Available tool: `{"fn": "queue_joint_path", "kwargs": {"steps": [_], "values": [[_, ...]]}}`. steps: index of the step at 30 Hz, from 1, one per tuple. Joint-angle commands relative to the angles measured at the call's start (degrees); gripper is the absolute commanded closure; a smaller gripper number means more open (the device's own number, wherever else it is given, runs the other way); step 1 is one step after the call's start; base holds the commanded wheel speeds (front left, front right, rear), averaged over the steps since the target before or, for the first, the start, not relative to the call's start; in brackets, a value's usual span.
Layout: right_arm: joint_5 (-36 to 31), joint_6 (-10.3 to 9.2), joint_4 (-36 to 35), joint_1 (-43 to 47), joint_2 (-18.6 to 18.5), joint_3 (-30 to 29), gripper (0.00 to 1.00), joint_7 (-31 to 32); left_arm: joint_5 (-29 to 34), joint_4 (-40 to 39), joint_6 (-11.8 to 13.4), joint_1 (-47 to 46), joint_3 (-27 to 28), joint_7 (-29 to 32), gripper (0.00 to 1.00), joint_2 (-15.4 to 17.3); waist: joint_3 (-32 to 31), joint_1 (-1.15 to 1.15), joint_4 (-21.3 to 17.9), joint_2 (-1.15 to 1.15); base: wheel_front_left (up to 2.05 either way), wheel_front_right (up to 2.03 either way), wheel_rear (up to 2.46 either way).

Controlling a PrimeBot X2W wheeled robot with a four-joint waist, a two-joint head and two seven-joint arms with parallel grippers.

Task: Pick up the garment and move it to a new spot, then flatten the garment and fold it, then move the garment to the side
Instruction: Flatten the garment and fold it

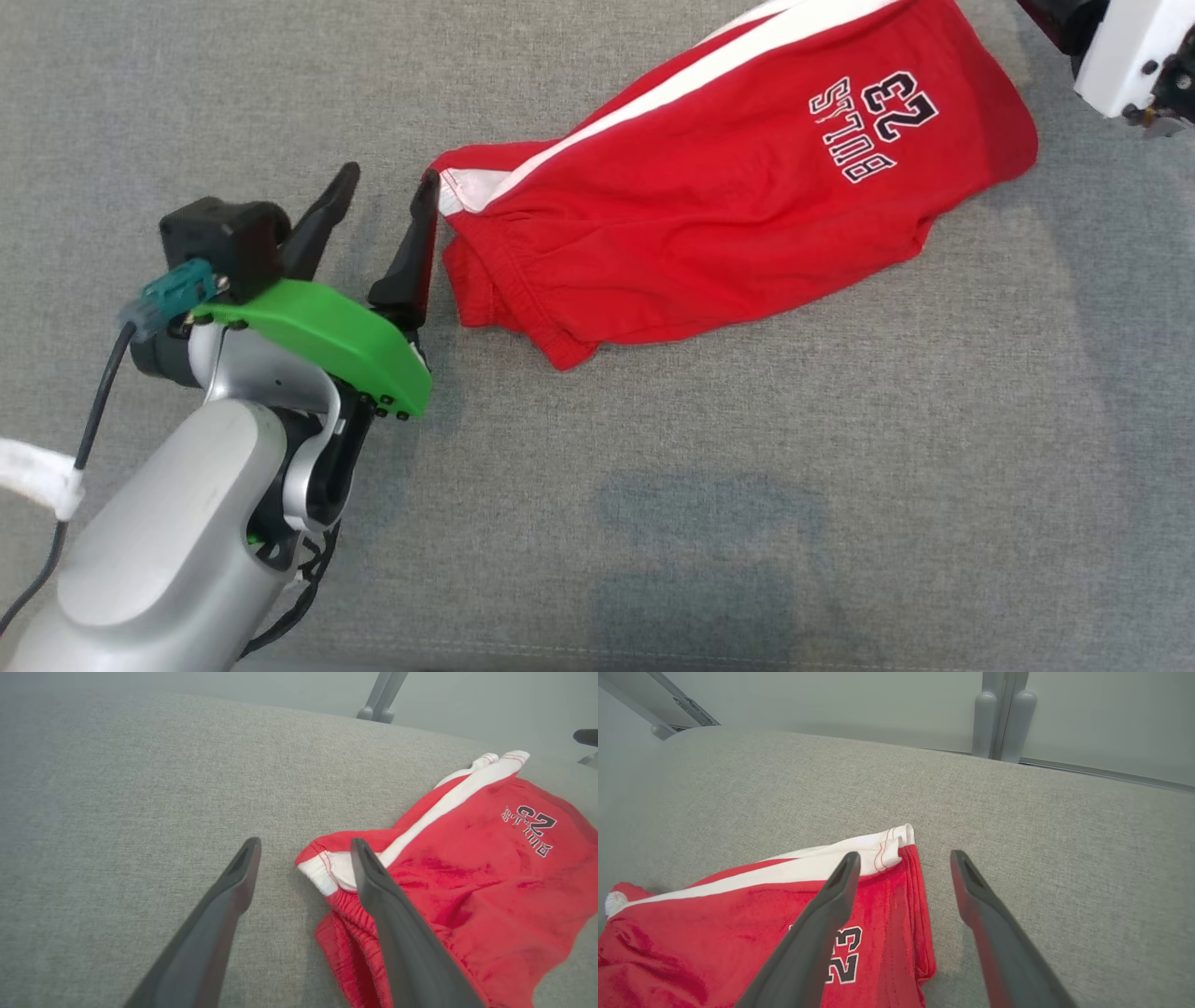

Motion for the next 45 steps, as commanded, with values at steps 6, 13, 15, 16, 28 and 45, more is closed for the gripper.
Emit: {"fn": "queue_joint_path", "kwargs": {"steps": [6,13,15,16,28,45], "values": [[-2.29,0.00,-1.31,4.17,-2.70,-3.24,0.00,5.88,6.38,-3.17,3.70,4.46,0.36,-8.74,0.00,1.76,-0.49,0.00,1.96,0.00,0.00,0.00,0.00],[-5.15,0.00,-0.68,7.59,-1.58,-7.63,0.00,11.50,7.48,-5.13,4.84,9.32,2.50,-15.56,0.00,0.77,1.70,0.00,6.19,0.00,0.00,0.00,0.00],[-5.92,0.00,-0.41,8.19,-1.06,-9.03,0.00,12.84,7.01,-4.92,4.38,10.08,3.23,-16.35,0.00,-0.27,1.82,0.00,7.38,0.00,0.00,0.00,0.00],[-6.38,0.00,-0.23,8.53,-0.82,-9.54,0.00,13.51,7.06,-4.68,4.16,10.37,3.55,-16.56,0.00,-0.55,1.78,0.00,7.89,0.00,0.00,0.00,0.00],[-4.45,0.01,-0.58,12.77,4.62,-16.23,1.00,24.07,10.22,-1.36,-0.10,12.82,6.59,-17.38,0.00,-3.84,-2.60,0.00,8.29,0.00,0.00,0.00,0.00],[1.89,0.01,-9.68,36.46,10.37,-34.34,1.00,23.68,11.24,0.74,-8.37,33.35,18.98,-17.41,0.00,-5.24,-18.42,0.00,-3.73,0.00,0.00,0.00,0.00]]}}
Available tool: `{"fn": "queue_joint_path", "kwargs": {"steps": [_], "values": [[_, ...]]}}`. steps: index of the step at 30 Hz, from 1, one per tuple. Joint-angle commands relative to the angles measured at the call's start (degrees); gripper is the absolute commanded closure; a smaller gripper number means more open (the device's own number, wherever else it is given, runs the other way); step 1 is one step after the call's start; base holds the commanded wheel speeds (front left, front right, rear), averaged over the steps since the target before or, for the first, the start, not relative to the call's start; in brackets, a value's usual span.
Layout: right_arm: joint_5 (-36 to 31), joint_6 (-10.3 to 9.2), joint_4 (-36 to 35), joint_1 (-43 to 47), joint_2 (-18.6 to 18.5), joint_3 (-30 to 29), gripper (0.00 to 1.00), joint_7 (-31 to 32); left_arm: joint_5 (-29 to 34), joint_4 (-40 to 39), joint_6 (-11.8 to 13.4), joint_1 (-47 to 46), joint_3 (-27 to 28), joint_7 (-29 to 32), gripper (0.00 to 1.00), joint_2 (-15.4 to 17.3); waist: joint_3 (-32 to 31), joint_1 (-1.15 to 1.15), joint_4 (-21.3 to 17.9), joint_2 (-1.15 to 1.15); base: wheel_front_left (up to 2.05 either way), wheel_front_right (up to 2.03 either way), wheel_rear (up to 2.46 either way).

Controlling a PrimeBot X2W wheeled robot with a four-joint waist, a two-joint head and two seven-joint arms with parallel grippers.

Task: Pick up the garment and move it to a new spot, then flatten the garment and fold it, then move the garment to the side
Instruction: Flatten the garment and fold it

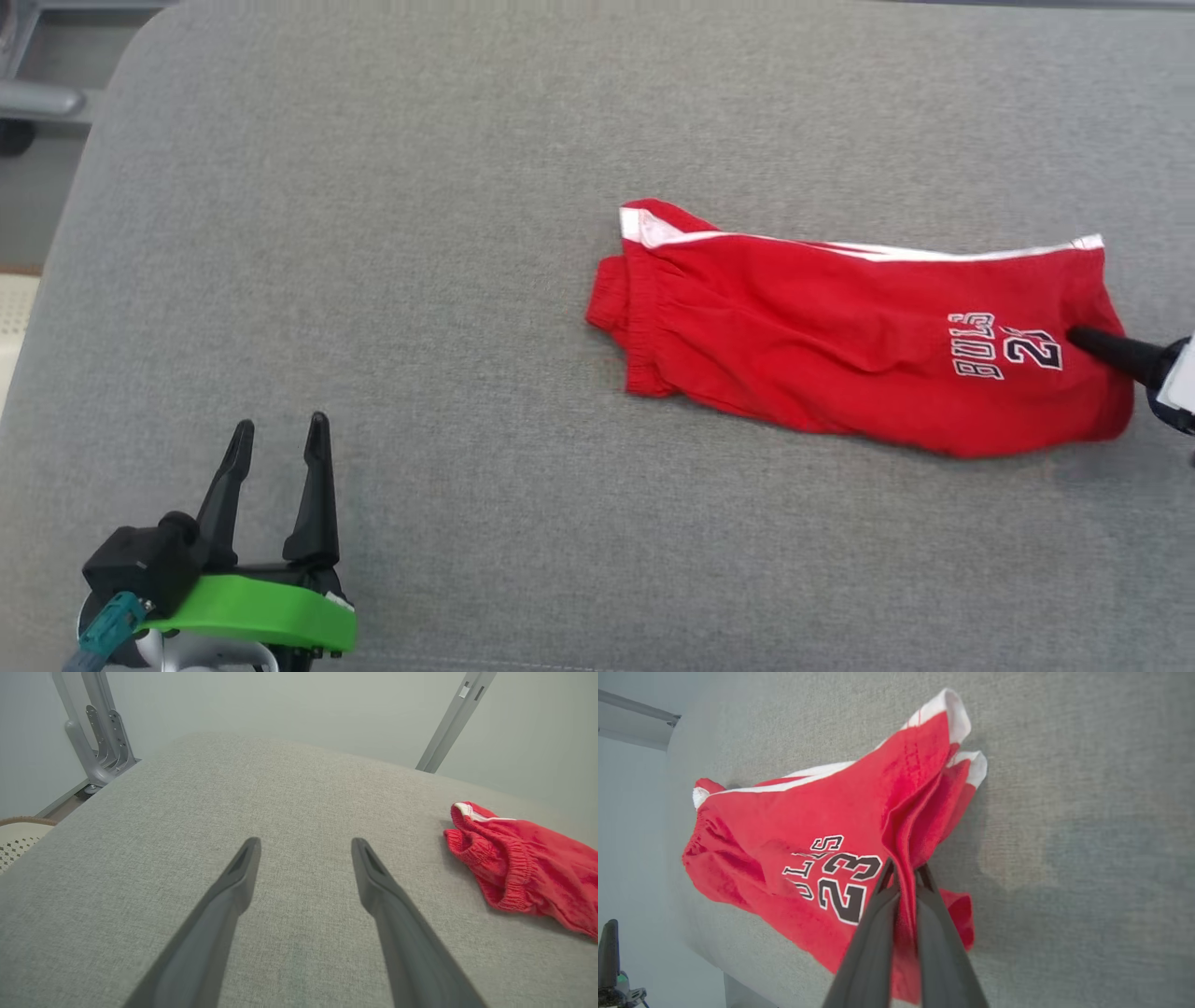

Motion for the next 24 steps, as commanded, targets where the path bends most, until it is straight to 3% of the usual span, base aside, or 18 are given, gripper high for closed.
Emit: {"fn": "queue_joint_path", "kwargs": {"steps": [1,7,13,16,24], "values": [[-0.58,0.02,0.41,1.45,0.34,-1.48,1.00,-0.31,0.58,0.28,-0.47,1.22,0.55,-0.27,0.00,-0.35,-5.42,0.00,-5.73,0.00,0.00,0.00,0.00],[-3.25,0.02,2.46,4.25,3.55,-8.52,1.00,-2.36,1.82,1.12,-2.46,2.36,1.02,-0.27,0.00,-1.12,-5.72,0.00,-6.84,0.00,0.00,0.00,0.00],[-4.85,0.02,1.67,2.05,5.48,-10.82,1.00,-6.58,2.93,1.78,-3.41,1.82,0.36,-0.28,0.00,-1.24,-4.80,0.00,-6.99,0.00,0.00,0.00,0.00],[-4.11,0.03,-0.85,0.31,6.39,-8.81,1.00,-7.72,3.89,1.60,-3.86,1.22,-0.13,-0.28,0.00,-1.05,-4.45,0.00,-6.81,0.00,0.00,0.00,0.00],[-4.94,0.02,-8.03,-0.42,12.77,5.94,1.00,-6.82,5.52,1.47,-4.78,0.67,-0.20,-0.28,0.00,-2.52,-4.34,0.00,-5.89,0.00,0.00,0.00,0.00]]}}
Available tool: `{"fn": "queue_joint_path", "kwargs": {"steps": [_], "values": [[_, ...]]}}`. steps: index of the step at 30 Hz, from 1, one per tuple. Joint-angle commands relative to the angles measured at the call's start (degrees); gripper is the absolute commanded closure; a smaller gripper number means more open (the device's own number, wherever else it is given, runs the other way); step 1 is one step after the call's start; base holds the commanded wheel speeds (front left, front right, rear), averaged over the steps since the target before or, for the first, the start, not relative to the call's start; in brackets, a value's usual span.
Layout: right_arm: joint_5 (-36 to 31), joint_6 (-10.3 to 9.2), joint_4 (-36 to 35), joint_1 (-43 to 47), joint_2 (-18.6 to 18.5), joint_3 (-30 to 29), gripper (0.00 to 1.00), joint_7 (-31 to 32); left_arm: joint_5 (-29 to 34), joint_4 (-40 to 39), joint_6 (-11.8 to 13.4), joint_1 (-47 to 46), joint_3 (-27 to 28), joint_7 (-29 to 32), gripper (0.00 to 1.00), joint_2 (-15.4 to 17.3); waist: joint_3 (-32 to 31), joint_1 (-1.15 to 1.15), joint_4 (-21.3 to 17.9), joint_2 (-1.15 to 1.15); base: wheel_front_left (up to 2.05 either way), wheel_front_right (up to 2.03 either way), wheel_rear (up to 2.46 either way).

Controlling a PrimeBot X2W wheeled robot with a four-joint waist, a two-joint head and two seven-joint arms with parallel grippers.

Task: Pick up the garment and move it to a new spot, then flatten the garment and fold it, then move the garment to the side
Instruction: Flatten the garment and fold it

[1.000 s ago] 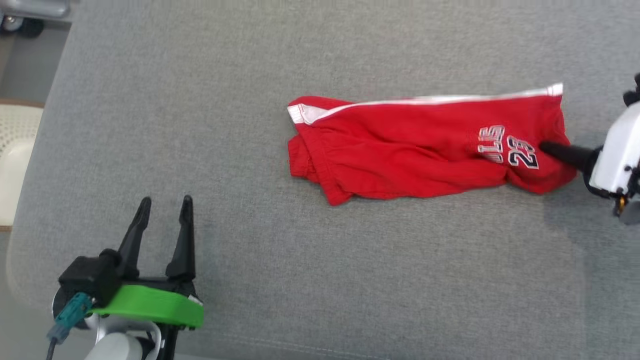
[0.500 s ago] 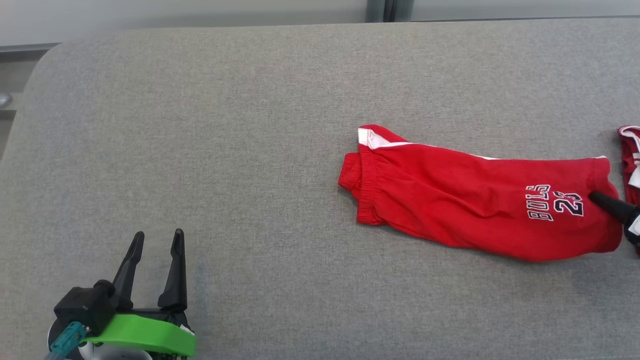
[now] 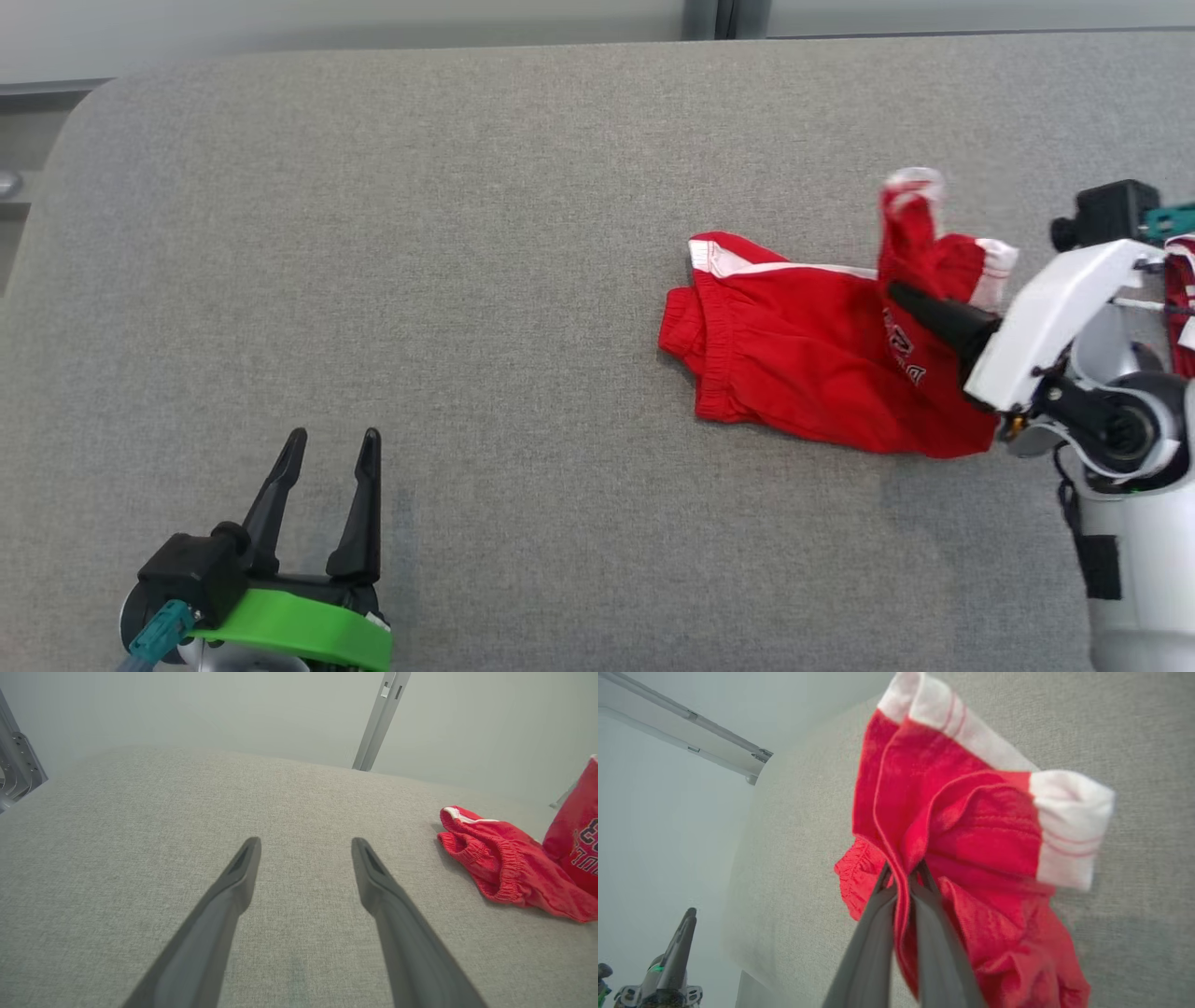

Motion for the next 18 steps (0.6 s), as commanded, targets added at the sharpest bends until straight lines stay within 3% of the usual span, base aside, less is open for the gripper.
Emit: {"fn": "queue_joint_path", "kwargs": {"steps": [1,7,18], "values": [[-1.55,0.02,-0.29,0.45,0.80,1.71,1.00,-0.60,0.48,-0.17,-0.40,-0.96,0.42,-0.28,0.00,-0.17,0.33,0.00,0.45,0.00,0.00,0.00,0.00],[-6.86,0.02,3.78,-2.60,5.05,8.44,1.00,-5.93,1.70,0.43,-1.64,-1.95,0.92,-0.28,0.00,-1.45,2.54,0.00,1.49,0.00,0.00,0.00,0.00],[-7.71,0.03,13.72,-8.68,5.85,17.54,1.00,-11.77,3.12,2.51,-3.14,-3.24,1.15,-0.28,0.00,-2.92,3.59,0.00,1.88,0.00,0.00,0.00,0.00]]}}
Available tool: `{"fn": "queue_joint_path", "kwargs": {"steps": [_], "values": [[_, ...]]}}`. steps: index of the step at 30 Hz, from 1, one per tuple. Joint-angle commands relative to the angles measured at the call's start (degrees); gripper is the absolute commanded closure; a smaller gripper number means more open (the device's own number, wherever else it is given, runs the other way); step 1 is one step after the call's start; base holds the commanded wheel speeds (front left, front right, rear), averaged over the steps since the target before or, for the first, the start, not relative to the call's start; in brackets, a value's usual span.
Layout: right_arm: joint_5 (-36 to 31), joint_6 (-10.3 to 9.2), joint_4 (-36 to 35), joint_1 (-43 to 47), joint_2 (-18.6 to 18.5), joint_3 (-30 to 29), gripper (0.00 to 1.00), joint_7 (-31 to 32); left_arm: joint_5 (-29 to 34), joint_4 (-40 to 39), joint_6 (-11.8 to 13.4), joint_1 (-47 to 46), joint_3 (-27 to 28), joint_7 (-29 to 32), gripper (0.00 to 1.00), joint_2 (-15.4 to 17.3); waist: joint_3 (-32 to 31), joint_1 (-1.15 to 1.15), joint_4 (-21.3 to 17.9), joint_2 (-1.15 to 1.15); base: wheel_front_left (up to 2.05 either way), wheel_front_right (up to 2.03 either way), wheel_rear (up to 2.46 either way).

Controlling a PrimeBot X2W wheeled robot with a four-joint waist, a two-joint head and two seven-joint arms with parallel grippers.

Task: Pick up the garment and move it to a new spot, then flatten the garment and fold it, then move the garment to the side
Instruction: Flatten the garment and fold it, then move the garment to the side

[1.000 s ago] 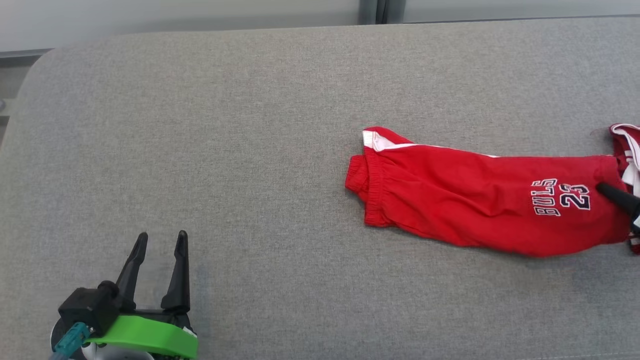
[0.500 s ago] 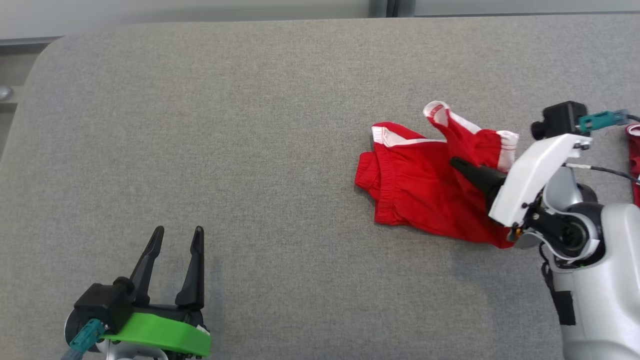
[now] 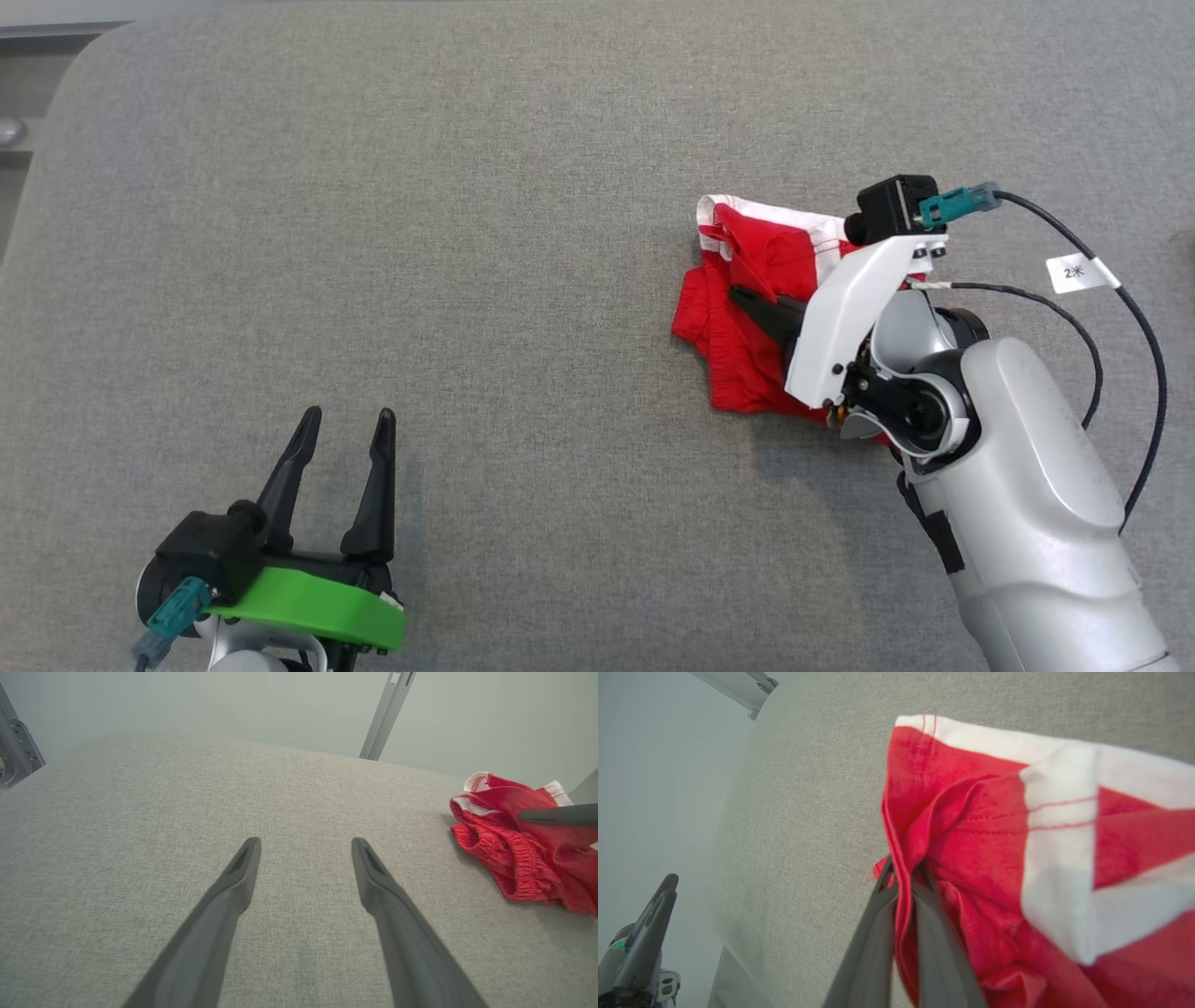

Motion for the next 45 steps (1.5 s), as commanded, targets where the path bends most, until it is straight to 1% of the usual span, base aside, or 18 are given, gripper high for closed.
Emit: {"fn": "queue_joint_path", "kwargs": {"steps": [1,8,9,10,11,14,17,21,23,26,30,32,34,38,41,45], "values": [[0.28,0.04,0.36,-0.73,-0.06,0.14,1.00,-0.60,0.57,0.29,-0.23,-0.83,-0.05,-0.28,0.00,-0.19,-0.07,0.00,0.05,0.00,0.00,0.00,0.00],[1.25,0.04,6.34,-4.04,-0.07,4.18,1.00,-3.34,1.05,1.27,-0.88,-0.64,0.56,-0.28,0.00,-0.96,-0.59,0.00,0.19,0.00,0.00,0.00,0.00],[1.38,0.03,7.19,-4.41,-0.08,4.67,0.98,-3.58,1.19,1.41,-0.98,-0.62,0.59,-0.28,0.00,-1.15,-0.63,0.00,0.22,0.00,0.00,0.00,0.00],[1.40,0.04,7.80,-4.77,-0.08,5.31,0.66,-3.81,1.38,1.57,-1.06,-0.63,0.58,-0.28,0.00,-1.37,-0.68,0.00,0.26,0.00,0.00,0.00,0.00],[1.74,0.04,8.34,-5.03,-0.04,5.84,0.00,-4.22,1.48,1.73,-1.23,-0.65,0.61,-0.28,0.00,-1.56,-0.75,0.00,0.28,0.00,0.00,0.00,0.00],[2.90,0.04,9.45,-6.00,-0.02,7.61,0.00,-5.48,1.65,2.12,-1.57,-0.63,0.80,-0.28,0.00,-1.86,-1.01,0.00,0.34,0.00,0.00,0.00,0.00],[4.07,0.03,8.70,-6.54,-0.11,8.75,0.00,-6.31,1.91,2.35,-1.81,-0.23,1.38,-0.28,0.00,-1.96,-1.38,0.00,0.15,0.00,0.00,0.00,0.00],[5.31,0.03,3.82,-5.85,-0.19,10.40,0.00,-3.65,2.10,2.17,-1.44,0.91,2.29,-0.28,0.00,-2.01,-2.02,0.00,-0.49,0.00,0.00,0.00,0.00],[6.39,0.03,-0.39,-3.80,-2.03,10.25,0.00,-1.06,2.16,1.93,-1.43,1.32,2.90,-0.28,0.00,-2.07,-2.36,0.00,-0.81,0.00,0.00,0.00,0.00],[7.42,0.01,-7.71,-0.35,-6.67,7.79,0.00,2.84,2.33,1.29,-1.32,2.13,3.70,-0.28,0.00,-2.37,-2.50,0.00,-1.34,0.00,0.00,0.00,0.00],[7.32,0.02,-13.86,5.35,-12.13,0.74,0.00,7.64,2.75,0.19,-1.58,2.51,4.27,-0.28,0.00,-2.87,-1.19,0.00,-2.16,0.00,0.00,0.00,0.00],[6.89,0.03,-15.42,7.59,-13.49,-2.95,0.00,9.55,2.92,-0.08,-1.90,2.08,4.24,-0.28,0.00,-3.13,-0.01,0.00,-2.45,0.00,0.00,0.00,0.00],[6.26,0.03,-15.78,9.15,-13.41,-6.24,0.00,10.77,3.19,-0.29,-2.17,1.31,4.11,-0.28,0.00,-3.44,1.20,0.00,-2.63,0.00,0.00,0.00,0.00],[4.34,0.03,-14.60,10.31,-11.64,-11.18,0.00,11.89,3.72,-0.63,-2.58,-0.03,4.04,-0.28,0.00,-3.55,3.24,0.00,-2.66,0.00,0.00,0.00,0.00],[4.21,0.03,-13.12,9.27,-9.58,-13.11,0.00,12.36,4.04,-0.58,-2.95,-0.99,4.26,-0.28,0.00,-3.52,4.34,0.00,-2.34,0.00,0.00,0.00,0.00],[4.10,0.03,-11.36,7.77,-8.10,-14.02,0.00,12.85,4.26,-0.21,-3.34,-1.85,4.23,-0.28,0.00,-3.69,5.09,0.00,-1.72,0.00,0.00,0.00,0.00]]}}
